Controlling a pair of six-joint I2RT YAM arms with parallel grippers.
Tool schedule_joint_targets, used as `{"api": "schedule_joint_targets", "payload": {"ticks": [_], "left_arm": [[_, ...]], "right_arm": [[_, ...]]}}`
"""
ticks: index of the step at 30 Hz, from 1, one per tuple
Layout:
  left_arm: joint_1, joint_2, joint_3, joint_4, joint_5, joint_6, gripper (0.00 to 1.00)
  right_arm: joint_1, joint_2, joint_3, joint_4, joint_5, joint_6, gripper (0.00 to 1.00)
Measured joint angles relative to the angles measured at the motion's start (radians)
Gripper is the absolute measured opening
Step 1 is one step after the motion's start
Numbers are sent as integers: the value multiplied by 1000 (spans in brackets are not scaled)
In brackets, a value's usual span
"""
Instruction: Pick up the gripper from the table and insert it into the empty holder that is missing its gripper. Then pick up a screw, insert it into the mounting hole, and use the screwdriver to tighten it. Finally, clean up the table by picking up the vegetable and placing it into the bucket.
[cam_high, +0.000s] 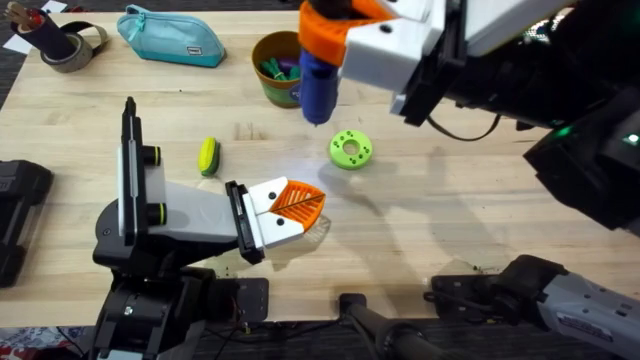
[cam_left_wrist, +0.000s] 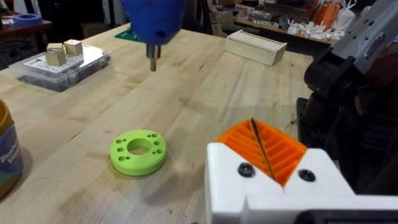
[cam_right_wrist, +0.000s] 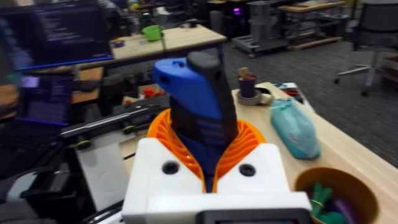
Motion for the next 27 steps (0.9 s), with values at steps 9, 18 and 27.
{"api": "schedule_joint_targets", "payload": {"ticks": [9, 18, 27], "left_arm": [[0, 1, 0, 2, 1, 0, 22], [0, 1, 0, 2, 2, 0, 22], [0, 1, 0, 2, 2, 0, 22]], "right_arm": [[2, 31, -11, 67, -60, 5, 42], [2, 118, 215, 95, -259, 90, 42], [30, 282, 325, 351, -432, 265, 40]]}}
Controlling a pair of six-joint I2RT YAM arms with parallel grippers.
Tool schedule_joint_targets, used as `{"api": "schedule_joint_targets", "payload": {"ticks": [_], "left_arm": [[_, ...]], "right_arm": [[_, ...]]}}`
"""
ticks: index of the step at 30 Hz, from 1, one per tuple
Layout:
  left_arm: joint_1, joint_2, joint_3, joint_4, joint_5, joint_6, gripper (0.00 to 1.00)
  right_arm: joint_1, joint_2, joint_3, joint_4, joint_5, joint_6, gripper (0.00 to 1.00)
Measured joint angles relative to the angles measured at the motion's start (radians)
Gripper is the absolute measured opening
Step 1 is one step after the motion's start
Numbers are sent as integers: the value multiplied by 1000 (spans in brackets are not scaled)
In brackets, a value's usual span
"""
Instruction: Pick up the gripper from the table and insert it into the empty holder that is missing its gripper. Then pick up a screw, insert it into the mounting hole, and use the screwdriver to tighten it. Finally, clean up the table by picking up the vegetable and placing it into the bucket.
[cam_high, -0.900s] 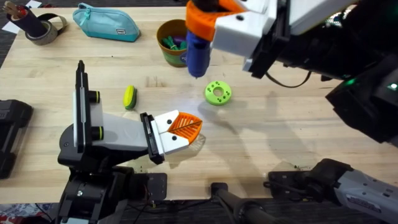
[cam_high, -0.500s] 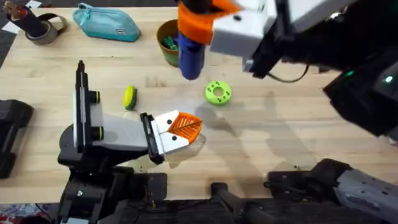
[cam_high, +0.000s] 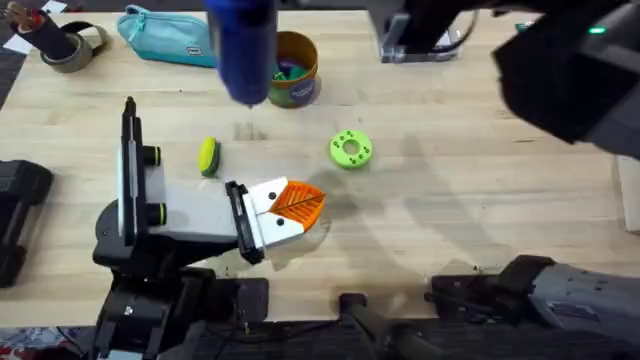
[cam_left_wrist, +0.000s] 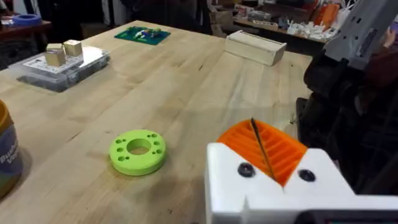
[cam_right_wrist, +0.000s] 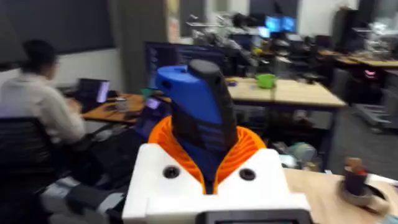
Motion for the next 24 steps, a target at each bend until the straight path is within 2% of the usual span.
{"api": "schedule_joint_targets", "payload": {"ticks": [3, 10, 24], "left_arm": [[0, 0, 0, 0, 0, 0, 22], [0, 0, 0, 0, 0, 0, 22], [0, 0, 0, 0, 0, 0, 22]], "right_arm": [[26, 26, 0, 58, -42, 50, 40], [84, 30, 1, 75, -115, 99, 42], [62, 30, 0, 52, -248, 104, 42]]}}
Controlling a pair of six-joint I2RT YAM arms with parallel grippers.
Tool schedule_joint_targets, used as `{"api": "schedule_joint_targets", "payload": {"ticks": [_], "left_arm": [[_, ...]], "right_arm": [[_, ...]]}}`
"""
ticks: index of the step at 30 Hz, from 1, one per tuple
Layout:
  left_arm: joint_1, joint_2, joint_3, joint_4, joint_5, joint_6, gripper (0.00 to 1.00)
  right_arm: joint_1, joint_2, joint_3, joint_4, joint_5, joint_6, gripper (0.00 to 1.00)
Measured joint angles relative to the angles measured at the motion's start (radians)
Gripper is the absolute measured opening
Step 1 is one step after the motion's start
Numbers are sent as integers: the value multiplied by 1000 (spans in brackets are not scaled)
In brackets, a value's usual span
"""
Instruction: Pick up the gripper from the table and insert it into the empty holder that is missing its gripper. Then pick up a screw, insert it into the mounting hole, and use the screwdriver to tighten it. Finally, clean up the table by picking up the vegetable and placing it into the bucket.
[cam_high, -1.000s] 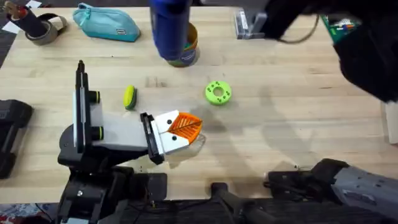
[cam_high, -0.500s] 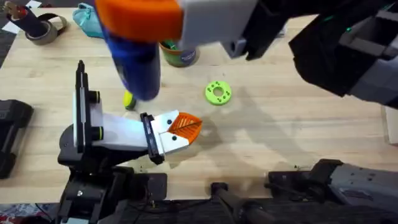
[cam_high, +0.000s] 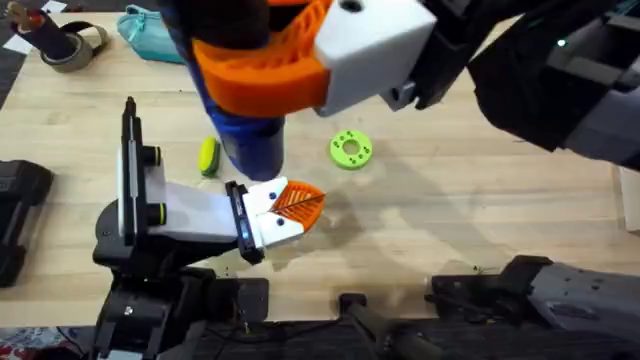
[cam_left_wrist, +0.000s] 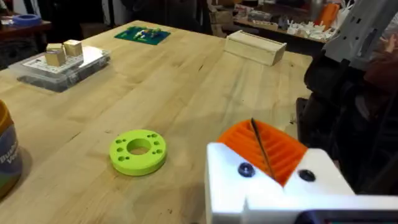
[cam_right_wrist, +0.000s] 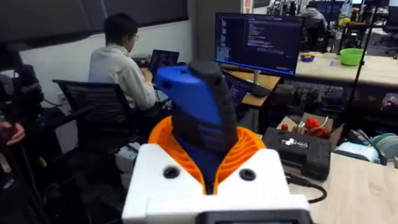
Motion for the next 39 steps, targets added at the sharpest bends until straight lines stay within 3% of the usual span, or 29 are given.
{"api": "schedule_joint_targets", "payload": {"ticks": [8, 20, 39], "left_arm": [[0, 0, 0, 0, 0, 0, 22], [0, 0, 0, 0, 0, 0, 22], [0, 0, 0, 0, 0, 0, 22]], "right_arm": [[-1, 0, -8, 10, -5, -13, 43], [-1, 6, -127, 54, 6, -29, 43], [9, 8, -173, 74, 62, -70, 41]]}}
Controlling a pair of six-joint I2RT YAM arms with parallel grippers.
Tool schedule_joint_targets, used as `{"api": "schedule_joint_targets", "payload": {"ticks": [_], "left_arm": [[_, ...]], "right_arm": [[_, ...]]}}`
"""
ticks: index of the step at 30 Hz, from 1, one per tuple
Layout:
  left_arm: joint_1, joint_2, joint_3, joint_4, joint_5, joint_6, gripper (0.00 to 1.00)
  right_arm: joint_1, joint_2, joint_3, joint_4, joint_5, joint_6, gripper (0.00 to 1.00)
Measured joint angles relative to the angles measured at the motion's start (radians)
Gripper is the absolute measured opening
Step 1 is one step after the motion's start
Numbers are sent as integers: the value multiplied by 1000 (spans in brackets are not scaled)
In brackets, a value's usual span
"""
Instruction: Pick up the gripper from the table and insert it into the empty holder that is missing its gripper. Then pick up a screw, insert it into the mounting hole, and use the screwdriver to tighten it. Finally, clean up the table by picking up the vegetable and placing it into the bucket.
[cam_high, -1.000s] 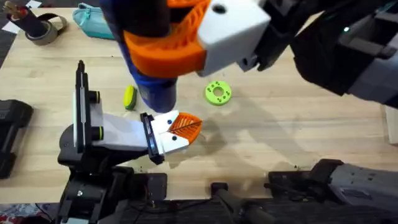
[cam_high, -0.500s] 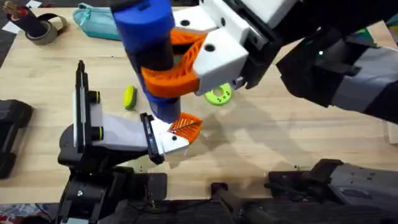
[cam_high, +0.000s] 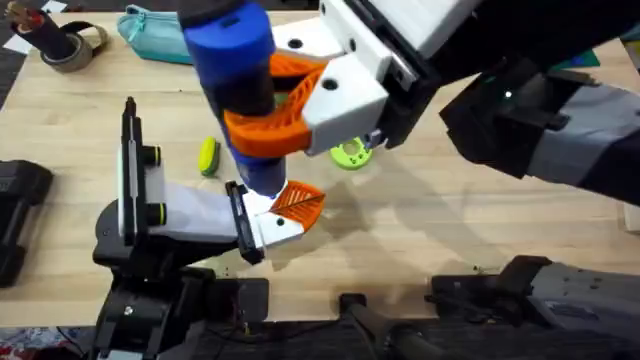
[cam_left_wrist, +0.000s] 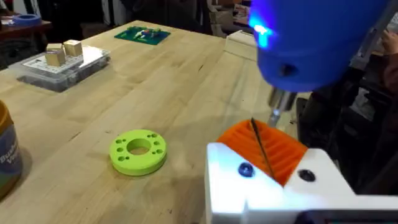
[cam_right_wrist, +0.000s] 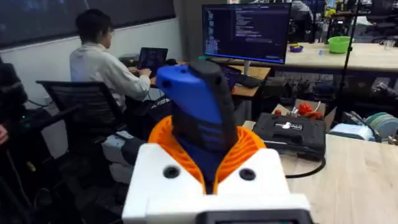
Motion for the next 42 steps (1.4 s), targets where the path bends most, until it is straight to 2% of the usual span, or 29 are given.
{"api": "schedule_joint_targets", "payload": {"ticks": [42], "left_arm": [[0, 0, 0, 0, 0, 0, 22]], "right_arm": [[7, 23, -58, -9, 17, -76, 42]]}}
